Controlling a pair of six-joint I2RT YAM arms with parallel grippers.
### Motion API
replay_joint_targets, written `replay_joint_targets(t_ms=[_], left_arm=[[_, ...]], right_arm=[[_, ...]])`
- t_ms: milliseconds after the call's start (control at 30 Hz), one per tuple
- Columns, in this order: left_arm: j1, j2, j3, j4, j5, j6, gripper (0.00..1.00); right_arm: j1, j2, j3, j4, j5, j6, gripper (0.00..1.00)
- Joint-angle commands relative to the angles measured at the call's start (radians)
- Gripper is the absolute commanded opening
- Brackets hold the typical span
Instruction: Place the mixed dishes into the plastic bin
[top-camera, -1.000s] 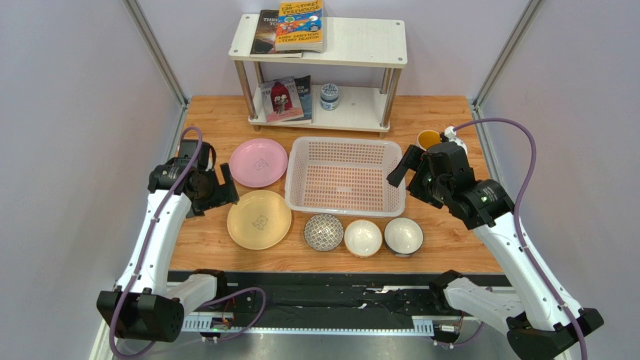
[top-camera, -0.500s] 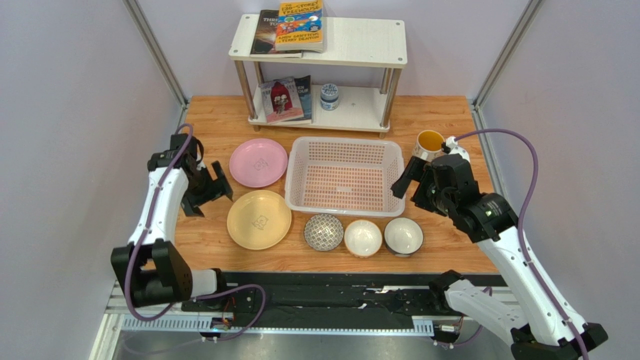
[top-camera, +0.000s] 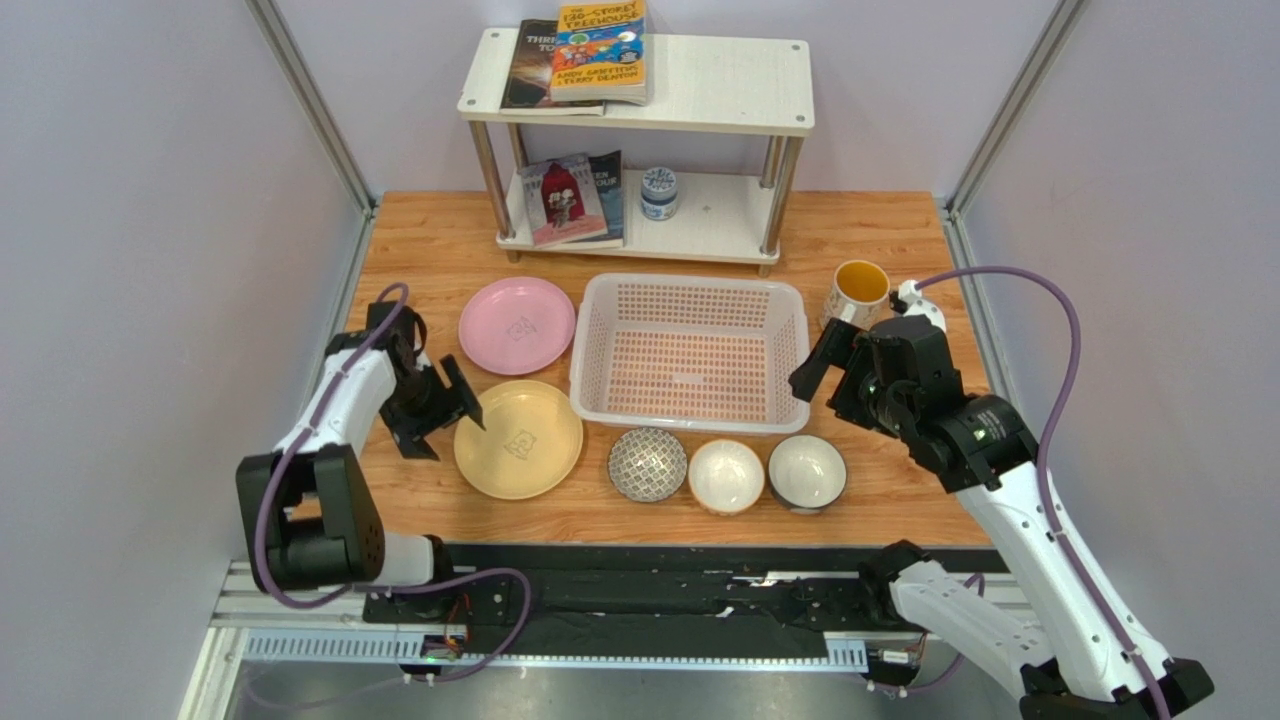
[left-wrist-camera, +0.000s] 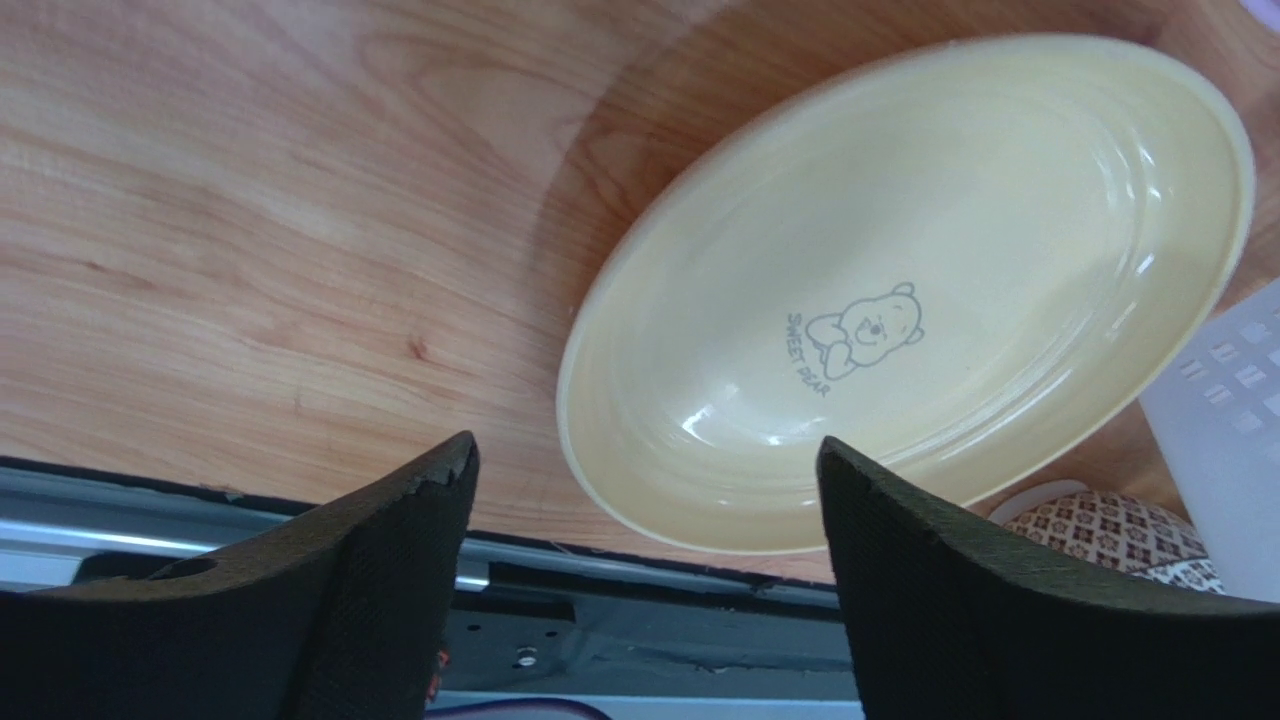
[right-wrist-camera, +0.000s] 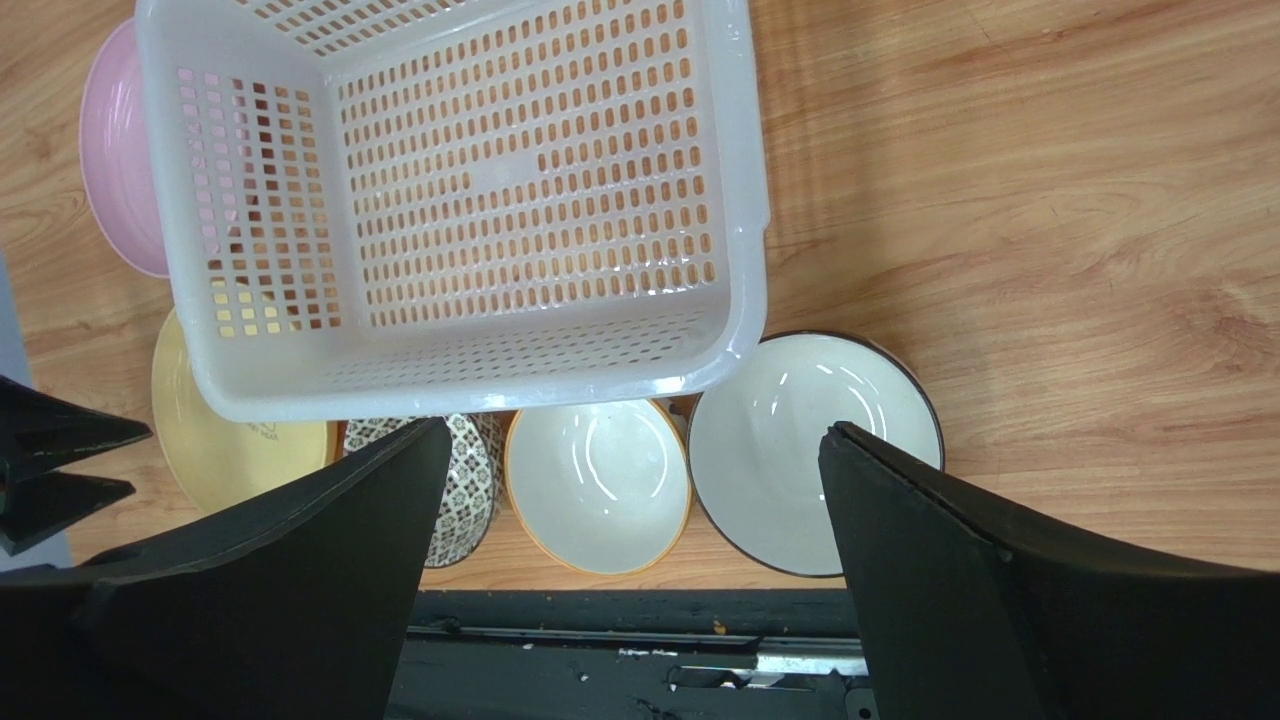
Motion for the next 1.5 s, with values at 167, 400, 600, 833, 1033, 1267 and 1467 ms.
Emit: replay_joint_targets(t_ms=[167,400,600,833,1033,1267,1467], left_arm=[[0.016,0.221,0.02,0.136,0.047,0.065,0.68],[0.019,0.253,0.01,0.159,0.05,0.057,0.46],[0.02,0.249,0.027,0.101,0.049,0.054,0.07],[0.019,0.14,0.091,-0.043,0.09,0.094,0.0],[0.017,0.028,0.101,-0.207,0.127,0.149,0.0],[0.019,-0.232,0.194,-0.399,0.081,0.121,0.0],[0.101,-0.318,0.249,-0.429,-0.03,0.068,0.0]], right_arm=[[-0.009,0.016,0.034,0.066,-0.004,-0.007,1.0],[-0.012,0.025,0.027,0.095,-0.01,0.006,1.0],[-0.014,0.043,0.028,0.109,-0.019,0.007,1.0],[-0.014,0.034,0.025,0.103,-0.005,-0.007,1.0],[-0.012,0.049,0.016,0.109,-0.027,0.009,1.0],[-0.012,0.083,0.016,0.123,-0.085,0.008,0.99],[-0.011,0.155,0.036,0.141,-0.209,0.002,0.99]])
